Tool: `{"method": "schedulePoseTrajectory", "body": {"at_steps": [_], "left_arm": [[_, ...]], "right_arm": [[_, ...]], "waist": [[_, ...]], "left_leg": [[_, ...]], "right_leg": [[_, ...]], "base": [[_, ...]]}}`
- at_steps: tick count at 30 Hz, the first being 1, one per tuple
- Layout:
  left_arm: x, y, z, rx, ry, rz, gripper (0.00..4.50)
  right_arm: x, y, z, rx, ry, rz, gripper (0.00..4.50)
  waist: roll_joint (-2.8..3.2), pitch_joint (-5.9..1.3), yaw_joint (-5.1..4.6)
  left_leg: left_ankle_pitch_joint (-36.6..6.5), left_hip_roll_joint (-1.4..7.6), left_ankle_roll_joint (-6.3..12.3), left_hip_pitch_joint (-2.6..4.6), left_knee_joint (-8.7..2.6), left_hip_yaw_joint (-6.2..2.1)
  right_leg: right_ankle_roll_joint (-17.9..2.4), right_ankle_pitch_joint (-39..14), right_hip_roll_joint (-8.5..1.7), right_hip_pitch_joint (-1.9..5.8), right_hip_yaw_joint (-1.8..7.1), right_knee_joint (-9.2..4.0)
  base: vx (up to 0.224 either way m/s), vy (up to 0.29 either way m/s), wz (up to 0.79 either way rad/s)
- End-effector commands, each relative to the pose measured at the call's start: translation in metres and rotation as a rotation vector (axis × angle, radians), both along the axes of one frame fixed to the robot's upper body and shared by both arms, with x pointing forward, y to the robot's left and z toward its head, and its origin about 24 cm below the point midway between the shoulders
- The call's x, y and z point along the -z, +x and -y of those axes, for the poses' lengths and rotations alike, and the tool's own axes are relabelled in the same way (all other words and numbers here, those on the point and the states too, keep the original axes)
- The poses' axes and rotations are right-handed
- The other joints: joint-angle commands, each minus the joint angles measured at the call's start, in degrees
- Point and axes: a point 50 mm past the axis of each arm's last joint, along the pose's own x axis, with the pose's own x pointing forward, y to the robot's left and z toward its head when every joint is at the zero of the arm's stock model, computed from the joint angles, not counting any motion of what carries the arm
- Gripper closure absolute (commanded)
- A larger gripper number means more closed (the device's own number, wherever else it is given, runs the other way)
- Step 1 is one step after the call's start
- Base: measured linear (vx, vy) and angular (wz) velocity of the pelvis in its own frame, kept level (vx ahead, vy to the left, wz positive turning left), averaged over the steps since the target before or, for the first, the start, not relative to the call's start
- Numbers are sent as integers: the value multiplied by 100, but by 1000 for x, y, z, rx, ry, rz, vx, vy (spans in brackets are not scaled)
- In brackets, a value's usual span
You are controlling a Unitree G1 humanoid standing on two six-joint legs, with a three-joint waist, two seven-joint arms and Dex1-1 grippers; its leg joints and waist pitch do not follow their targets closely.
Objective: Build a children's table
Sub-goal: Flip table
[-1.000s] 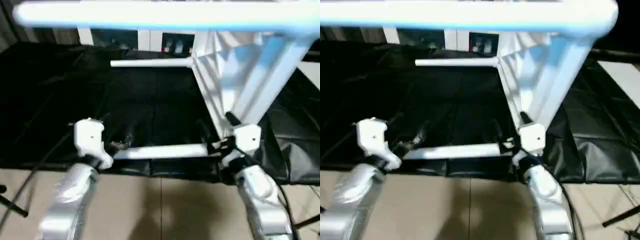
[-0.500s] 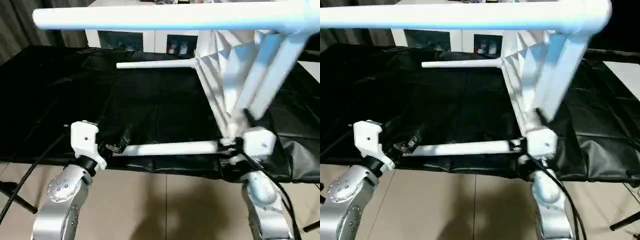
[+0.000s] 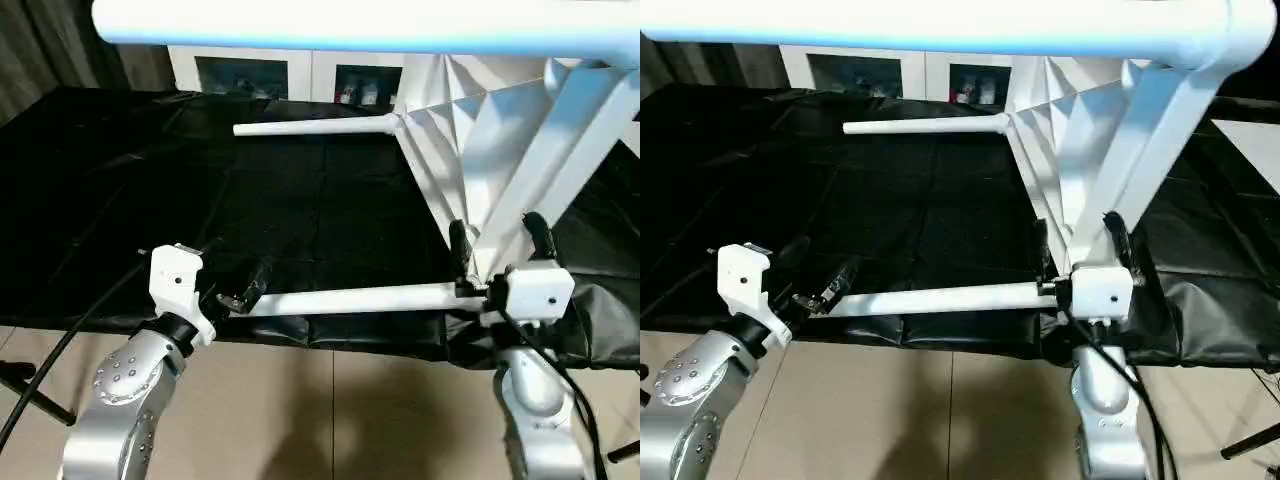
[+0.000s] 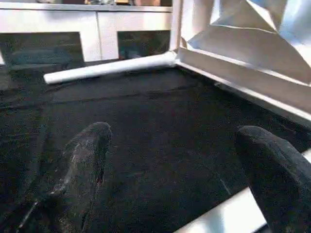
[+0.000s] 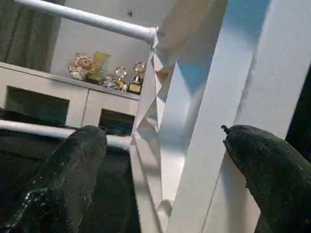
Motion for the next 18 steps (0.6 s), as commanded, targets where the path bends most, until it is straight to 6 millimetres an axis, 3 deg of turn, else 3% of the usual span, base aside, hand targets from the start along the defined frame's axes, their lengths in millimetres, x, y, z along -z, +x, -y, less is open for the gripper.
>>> {"method": "schedulePoseTrajectory", "body": {"at_steps": [1, 3, 4, 5, 6, 10, 18], "left_arm": [[-4, -1, -2, 19, -5, 7, 3], [-4, 0, -5, 9, 3, 8, 3], [-4, 2, -7, -9, -2, 6, 3], [-4, 2, -8, -15, -4, 6, 3], [-4, 3, -9, -34, -12, 8, 3], [-3, 3, -6, -24, -23, 4, 3], [-6, 1, 10, 62, -66, 4, 3]], "right_arm": [[-1, -3, -3, -17, 28, 11, 5], [1, -6, -3, -13, 38, 1, 5], [2, -8, -2, -12, 38, 0, 5], [2, -9, -2, -11, 38, 0, 5], [3, -11, 0, -9, 39, -1, 5], [4, -17, 6, 11, 30, -5, 5], [-10, -17, 25, 103, -25, 51, 5]], "waist": [[109, -239, -22], [97, -238, -30], [148, -237, -30], [122, -232, -41], [162, -244, -35], [141, -250, -44], [159, -232, -70]], "left_leg": [[-907, 191, 210, -91, -588, -19], [-889, 189, 200, -107, -587, -19], [-881, 188, 196, -102, -585, -21], [-876, 190, 200, -111, -587, -16], [-799, 189, 198, -107, -577, -20], [-687, 185, 252, -122, -569, -19], [-908, 183, 220, -119, -582, -7]], "right_leg": [[-1009, -913, -279, 233, 189, -359], [-1024, -867, -278, 251, 190, -357], [-1035, -842, -278, 244, 193, -351], [-1026, -837, -273, 251, 190, -366], [-1042, -716, -278, 255, 195, -346], [-1098, -548, -274, 278, 189, -341], [-956, -1019, -274, 257, 198, -394]], "base": [[0, 0, 0], [0, 0, 0], [0, 0, 0], [0, 0, 0], [0, 0, 0], [0, 0, 0], [0, 0, 0]]}}
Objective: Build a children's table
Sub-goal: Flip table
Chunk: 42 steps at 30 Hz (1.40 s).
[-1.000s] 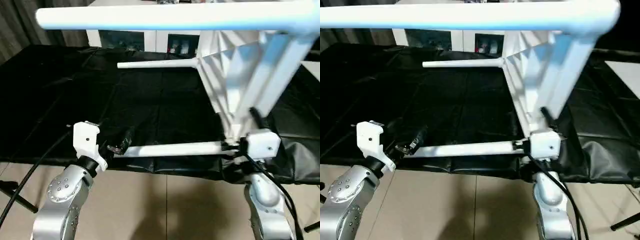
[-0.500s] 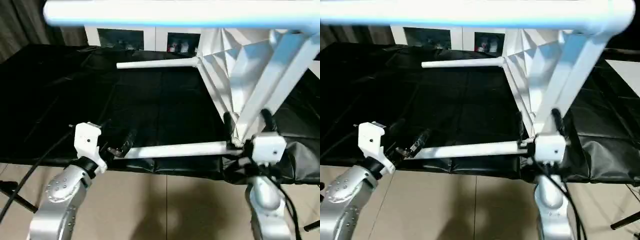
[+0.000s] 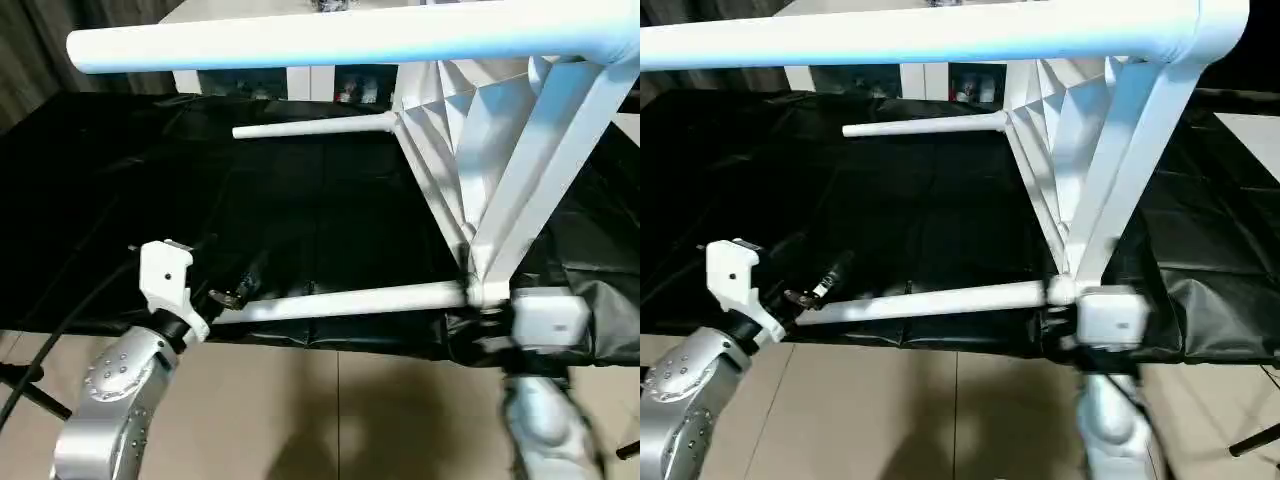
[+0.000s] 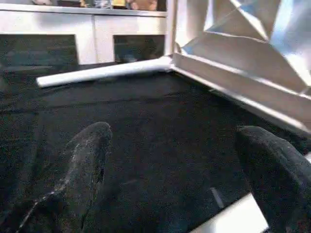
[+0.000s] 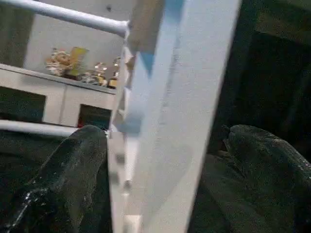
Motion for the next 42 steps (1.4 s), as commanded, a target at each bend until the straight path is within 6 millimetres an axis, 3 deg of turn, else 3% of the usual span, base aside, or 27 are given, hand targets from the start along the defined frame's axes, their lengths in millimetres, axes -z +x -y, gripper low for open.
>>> {"method": "schedulePoseTrajectory", "body": {"at_steps": [1, 6, 9, 11, 14, 15, 17, 18, 19, 21, 22, 25, 29, 37, 42], "left_arm": [[-3, -2, 8, 57, -6, 2, 3], [-3, -3, 12, 80, 2, -4, 3], [-7, 1, 11, 72, 25, 8, 3], [-8, 1, 11, 73, 27, 11, 3], [-10, 2, 11, 79, 34, 11, 3], [-12, 2, 12, 86, 53, 15, 3], [-15, 3, 13, 91, 65, 20, 3], [-16, 3, 13, 91, 66, 22, 3], [-17, 3, 13, 92, 64, 23, 3], [-19, 3, 14, 93, 65, 27, 3], [-20, 2, 14, 94, 66, 29, 3], [-21, 2, 13, 95, 72, 31, 3], [-24, 2, 14, 101, 72, 35, 0], [-27, 4, 17, 109, 67, 43, 0], [-30, 6, 19, 111, 74, 52, 0]], "right_arm": [[-10, 1, 5, 11, -6, 39, 5], [-17, 3, 8, -1, -19, 60, 5], [-23, 31, 6, -57, -51, 6, 5], [-23, 40, 8, -50, -47, -18, 5], [-23, 52, 10, -57, -23, -61, 5], [-23, 65, 6, -132, 8, -110, 5], [-22, 75, 0, -214, 22, -156, 5], [-21, 78, -2, -230, 20, -169, 5], [-21, 80, -3, -244, 32, -181, 5], [-20, 86, -5, -272, 43, -217, 5], [-20, 90, -3, -275, 61, -235, 5], [-22, 94, 2, -235, 79, -238, 21], [-24, 98, 6, -228, 112, -248, 43], [-22, 96, 3, -258, 116, -267, 113], [-21, 94, -1, -276, 63, -277, 157]], "waist": [[30, -232, -47], [25, -238, -75], [-1, -243, -172], [-14, -244, -184], [-2, -272, -186], [-56, -282, -175], [-26, -288, -179], [-67, -290, -168], [-46, -296, -154], [-124, -308, -154], [-128, -310, -152], [-134, -305, -144], [-107, -291, -89], [-101, -304, -83], [-103, -295, -86]], "left_leg": [[-918, 179, 222, -117, -581, -14], [-821, 174, 266, -128, -575, -19], [-787, 155, 303, -155, -571, -43], [-730, 145, 350, -130, -536, -10], [-444, 147, 414, -136, -508, -7], [-315, 157, 447, -145, -505, -7], [-320, 158, 531, -124, -500, -8], [-206, 167, 596, -137, -490, -4], [-115, 171, 621, -133, -486, -3], [169, 175, 738, -154, -457, 14], [227, 175, 756, -168, -454, 5], [230, 177, 779, -144, -447, 24], [94, 187, 657, -118, -466, 40], [226, 180, 604, -147, -455, 41], [100, 186, 572, -138, -464, 47]], "right_leg": [[-957, -1032, -272, 255, 196, -386], [-959, -933, -265, 265, 188, -379], [-1014, -956, -265, 309, 170, -368], [-1073, -985, -269, 275, 183, -391], [-1215, -756, -275, 291, 179, -353], [-1264, -605, -278, 310, 173, -334], [-1369, -513, -272, 297, 155, -312], [-1422, -411, -287, 312, 163, -299], [-1451, -341, -295, 312, 160, -294], [-1542, -138, -310, 323, 161, -278], [-1564, -110, -318, 336, 164, -260], [-1601, -263, -316, 304, 158, -276], [-1527, -443, -303, 276, 158, -288], [-1561, -209, -313, 308, 165, -266], [-1559, -362, -303, 295, 159, -285]], "base": [[0, 0, 0], [0, 0, 0], [0, 0, 0], [0, 0, 0], [0, 0, 0], [0, 0, 0], [0, 0, 0], [0, 0, 0], [0, 0, 0], [0, 0, 0], [0, 0, 0], [0, 0, 0], [0, 0, 0], [0, 0, 0], [0, 0, 0]]}}
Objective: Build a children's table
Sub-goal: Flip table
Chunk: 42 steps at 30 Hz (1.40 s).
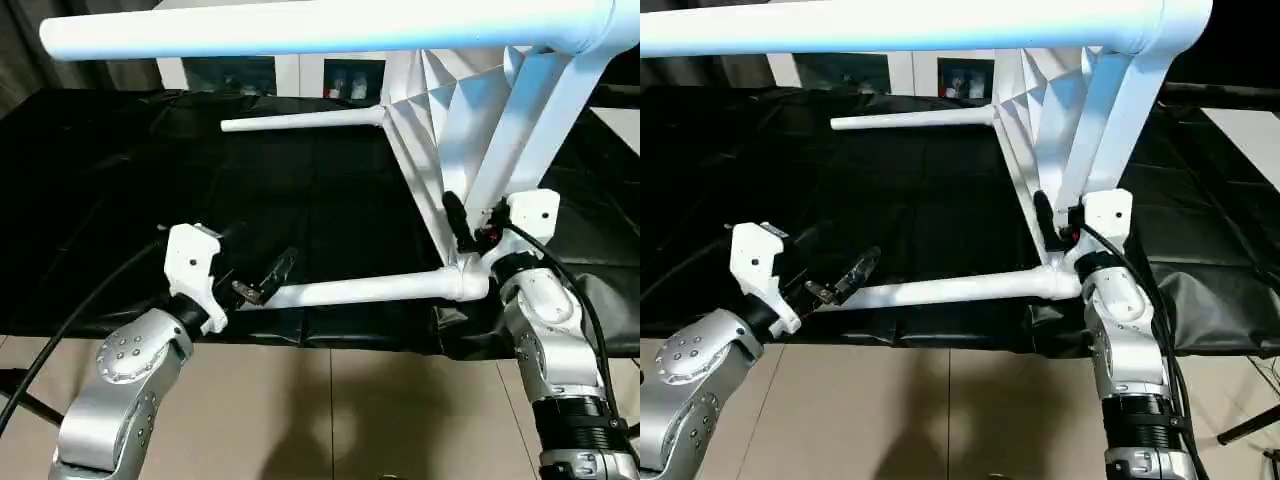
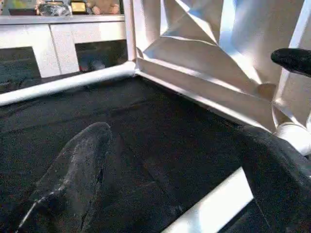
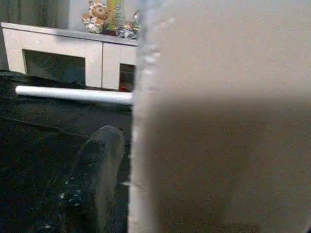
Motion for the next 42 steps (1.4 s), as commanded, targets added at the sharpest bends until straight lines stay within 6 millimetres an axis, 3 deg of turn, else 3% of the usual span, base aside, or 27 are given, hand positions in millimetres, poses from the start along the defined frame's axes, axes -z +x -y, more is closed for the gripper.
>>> {"method": "schedulePoseTrajectory", "body": {"at_steps": [1, 11, 21, 25, 29, 34, 36, 37, 39, 40, 42], "left_arm": [[-5, 2, 3, 14, 7, 17, 0], [-6, 2, 1, 2, 42, 20, 0], [-6, 2, 0, -4, 53, 21, 0], [-8, 2, 1, 7, 55, 23, 0], [-9, 2, 1, 17, 57, 25, 0], [-12, 1, 2, 35, 70, 34, 0], [-15, 1, 2, 38, 85, 45, 0], [-15, 1, 2, 38, 85, 45, 0], [-16, 2, 2, 39, 92, 48, 0], [-19, 1, 1, 48, 104, 54, 0], [-22, 0, 1, 56, 110, 60, 0]], "right_arm": [[-4, 0, -4, -35, -44, 9, 164], [-6, 1, 4, 10, -177, 19, 239], [-12, 2, 12, 52, -289, 50, 244], [-26, 5, 22, 110, -334, 109, 244], [-38, 6, 26, 117, -380, 154, 244], [-59, 10, 31, 107, -459, 218, 244], [-78, 13, 31, 58, -557, 275, 244], [-78, 13, 31, 58, -557, 275, 244], [-84, 14, 31, 42, -589, 288, 244], [-93, 15, 32, 26, -626, 306, 243], [-101, 16, 34, 15, -648, 321, 243]], "waist": [[-13, -314, 40], [-31, -315, 51], [-37, -319, 61], [-33, -321, 82], [-36, -332, 167], [-43, -357, 220], [-78, -403, 235], [-76, -401, 246], [-73, -372, 248], [-127, -372, 247], [-112, -363, 257]], "left_leg": [[47, 173, 485, -96, -465, 2], [78, 164, 483, -96, -459, 8], [120, 154, 501, -103, -449, 12], [103, 154, 494, -92, -447, 17], [204, 141, 554, -86, -426, 43], [455, 126, 721, -125, -386, 58], [743, 108, 843, -159, -337, 62], [853, 100, 937, -181, -314, 69], [741, 105, 997, -193, -316, 82], [627, 114, 1017, -185, -316, 98], [516, 125, 994, -183, -321, 94]], "right_leg": [[-1541, -382, -293, 342, 160, -301], [-1512, -372, -293, 342, 162, -295], [-1495, -334, -285, 343, 162, -292], [-1481, -347, -282, 338, 163, -292], [-1466, -263, -268, 325, 167, -275], [-1453, -95, -269, 336, 170, -238], [-1460, 216, -257, 339, 169, -187], [-1484, 377, -248, 322, 168, -166], [-1499, 227, -256, 306, 163, -194], [-1486, 37, -255, 304, 161, -210], [-1458, -226, -260, 296, 155, -210]], "base": [[0, 0, 0], [0, 0, 0], [0, 0, 0], [0, 0, 0], [0, 0, 0], [0, 0, 0], [0, 0, 0], [0, 0, 0], [0, 0, 0], [0, 0, 0], [0, 0, 0]]}}
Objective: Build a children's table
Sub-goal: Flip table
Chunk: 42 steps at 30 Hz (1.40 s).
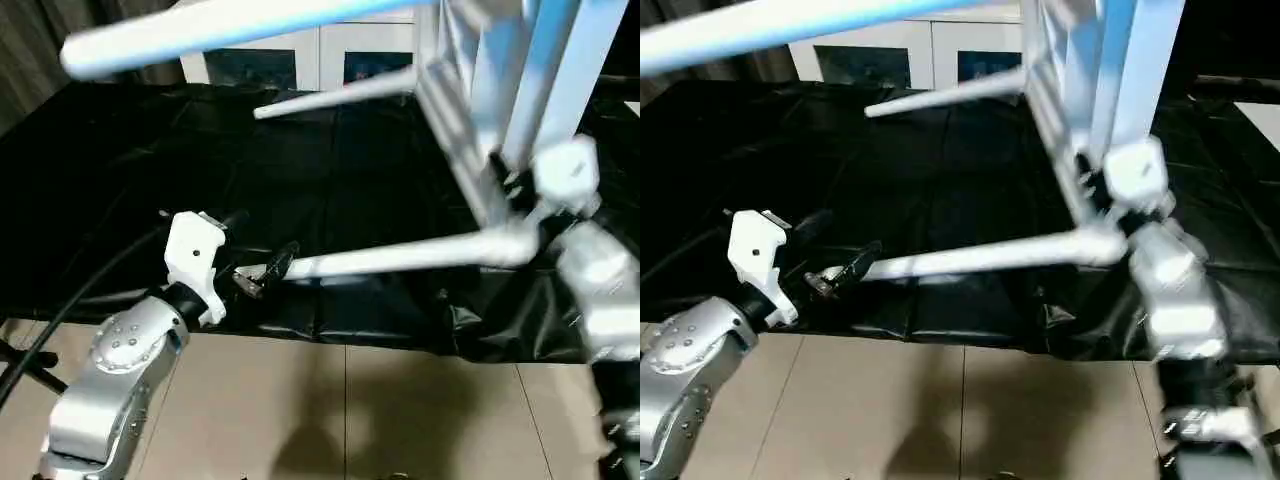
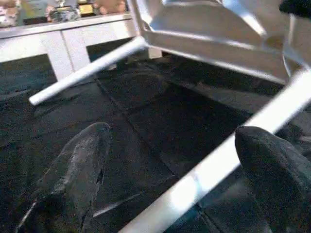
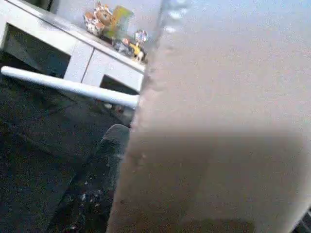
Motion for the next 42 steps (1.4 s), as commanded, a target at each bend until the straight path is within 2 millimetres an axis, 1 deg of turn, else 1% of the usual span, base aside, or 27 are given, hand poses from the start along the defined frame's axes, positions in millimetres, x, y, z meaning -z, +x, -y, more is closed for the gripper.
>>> {"method": "schedulePoseTrajectory", "body": {"at_steps": [1, 4, 6, 8, 9, 11, 13, 15, 16, 18, 19, 21, 23, 24, 25, 26, 29, 30, 31, 32, 33, 35, 36, 38, 39, 40, 42], "left_arm": [[-12, -1, 1, 28, 21, 32, 0], [-22, -1, 1, 41, 23, 60, 0], [-39, 0, 2, 73, 36, 103, 0], [-52, 0, 5, 99, 54, 138, 0], [-52, 0, 5, 99, 54, 138, 0], [-61, 0, 8, 118, 53, 164, 0], [-67, -2, 12, 137, 44, 178, 0], [-68, -3, 13, 150, 40, 179, 0], [-70, -7, 17, 185, 38, 170, 0], [-70, -10, 19, 213, 44, 154, 0], [-69, -13, 21, 232, 51, 141, 0], [-69, -16, 24, 261, 58, 128, 0], [-70, -18, 28, 291, 60, 119, 0], [-71, -19, 29, 299, 57, 118, 0], [-73, -19, 31, 298, 54, 131, 0], [-77, -18, 31, 291, 50, 150, 0], [-85, -15, 29, 259, 38, 202, 0], [-93, -14, 27, 240, 20, 245, 0], [-94, -14, 27, 239, 19, 248, 0], [-104, -12, 24, 212, -22, 301, 0], [-117, -11, 19, 175, -52, 363, 0], [-133, -8, 10, 91, -86, 453, 0], [-143, -4, 0, -6, -85, 520, 0], [-156, 0, -16, -150, -73, 614, 0], [-156, 0, -16, -150, -73, 614, 0], [-164, 0, -27, -236, -74, 671, 0], [-165, 1, -36, -321, -52, 687, 0]], "right_arm": [[-43, -1, -7, -77, -277, 154, 243], [-52, 3, -7, -131, -317, 123, 243], [-70, 10, -5, -189, -412, 46, 243], [-87, 19, -1, -184, -490, -11, 242], [-87, 19, -1, -184, -490, -11, 242], [-100, 24, 1, -168, -526, -19, 242], [-113, 29, 0, -167, -547, -15, 242], [-117, 31, -2, -171, -563, -14, 242], [-128, 36, -5, -170, -605, -9, 242], [-135, 40, -6, -157, -637, -5, 242], [-139, 43, -8, -142, -663, -3, 242], [-142, 46, -9, -122, -693, -2, 242], [-146, 50, -11, -99, -715, -5, 242], [-147, 51, -12, -91, -719, -8, 242], [-149, 55, -14, -74, -728, -13, 242], [-151, 58, -18, -59, -737, -13, 242], [-154, 63, -27, -51, -751, 3, 242], [-156, 66, -34, -51, -763, 12, 242], [-156, 66, -34, -51, -764, 12, 242], [-156, 68, -39, -55, -779, 10, 242], [-156, 70, -43, -56, -804, 6, 242], [-157, 72, -50, -57, -835, 3, 242], [-157, 73, -53, -61, -850, 1, 242], [-156, 75, -59, -67, -866, -4, 242], [-156, 75, -59, -67, -866, -4, 242], [-155, 77, -64, -70, -894, -14, 242], [-156, 78, -69, -79, -923, -17, 242]], "waist": [[-223, -375, 8], [-224, -383, 10], [-223, -402, -12], [-242, -403, -3], [-265, -409, -23], [-288, -395, -31], [-276, -372, -38], [-280, -341, -54], [-321, -339, -67], [-354, -317, -74], [-339, -298, -73], [-368, -302, -77], [-358, -288, -71], [-340, -291, -74], [-370, -290, -84], [-353, -279, -79], [-355, -280, -88], [-385, -272, -95], [-376, -269, -101], [-382, -282, -102], [-363, -283, -114], [-363, -289, -127], [-376, -280, -137], [-392, -272, -148], [-383, -270, -150], [-373, -279, -144], [-387, -279, -159]], "left_leg": [[436, 120, 947, -74, -338, 19], [452, 120, 948, -73, -327, 14], [495, 122, 1003, -58, -308, 9], [616, 110, 1110, -86, -277, 21], [687, 105, 1144, -108, -264, 20], [731, 102, 1221, -148, -235, 22], [531, 131, 1143, -130, -240, 31], [302, 150, 985, -109, -248, 37], [22, 178, 786, -77, -265, 33], [-283, 167, 646, -73, -270, 40], [-432, 174, 568, -56, -275, 49], [-435, 170, 526, -52, -274, 56], [-566, 168, 455, -39, -279, 59], [-560, 174, 425, -34, -281, 60], [-558, 169, 433, -50, -282, 63], [-634, 165, 403, -49, -283, 60], [-734, 169, 299, -64, -289, 52], [-706, 181, 284, -52, -284, 73], [-752, 180, 262, -61, -288, 69], [-731, 175, 226, -105, -291, 54], [-688, 178, 175, -111, -286, 53], [-613, 172, 154, -149, -285, 32], [-666, 177, 115, -166, -283, 30], [-825, 183, 63, -157, -285, 24], [-843, 181, 51, -161, -285, 19], [-773, 188, -10, -152, -289, 13], [-832, 199, -54, -154, -294, 15]], "right_leg": [[-1445, -312, -241, 432, 142, -307], [-1475, -307, -241, 434, 138, -278], [-1605, -228, -232, 427, 114, -246], [-1683, -54, -238, 436, 124, -227], [-1711, 18, -236, 451, 123, -210], [-1768, -49, -262, 455, 127, -206], [-1771, -387, -279, 425, 131, -240], [-1772, -668, -248, 379, 121, -273], [-1743, -915, -251, 367, 112, -274], [-1696, -1218, -242, 341, 108, -293], [-1627, -1342, -234, 315, 118, -317], [-1587, -1294, -221, 310, 125, -309], [-1509, -1369, -213, 290, 132, -315], [-1542, -1255, -210, 276, 135, -295], [-1539, -1219, -200, 283, 132, -298], [-1529, -1275, -202, 274, 132, -299], [-1470, -1315, -205, 270, 128, -297], [-1467, -1189, -193, 239, 136, -291], [-1478, -1209, -193, 247, 132, -281], [-1435, -1166, -200, 294, 130, -266], [-1461, -1065, -198, 283, 133, -249], [-1464, -902, -193, 323, 122, -229], [-1396, -992, -202, 334, 124, -235], [-1273, -1257, -206, 319, 127, -259], [-1236, -1315, -205, 313, 127, -258], [-1174, -1302, -220, 307, 130, -246], [-1210, -1307, -215, 288, 127, -235]], "base": [[0, 0, 0], [0, 0, 0], [0, 0, 0], [0, 0, 0], [0, 0, 0], [0, 0, 0], [0, 0, 0], [0, 0, 0], [0, 0, 0], [0, 0, 0], [0, 0, 0], [0, 0, 0], [0, 0, 0], [0, 0, 0], [0, 0, 0], [0, 0, 0], [0, 0, 0], [0, 0, 0], [0, 0, 0], [0, 0, 0], [0, 0, 0], [0, 0, 0], [0, 0, 0], [0, 0, 0], [0, 0, 0], [0, 0, 0], [0, 0, 0]]}}
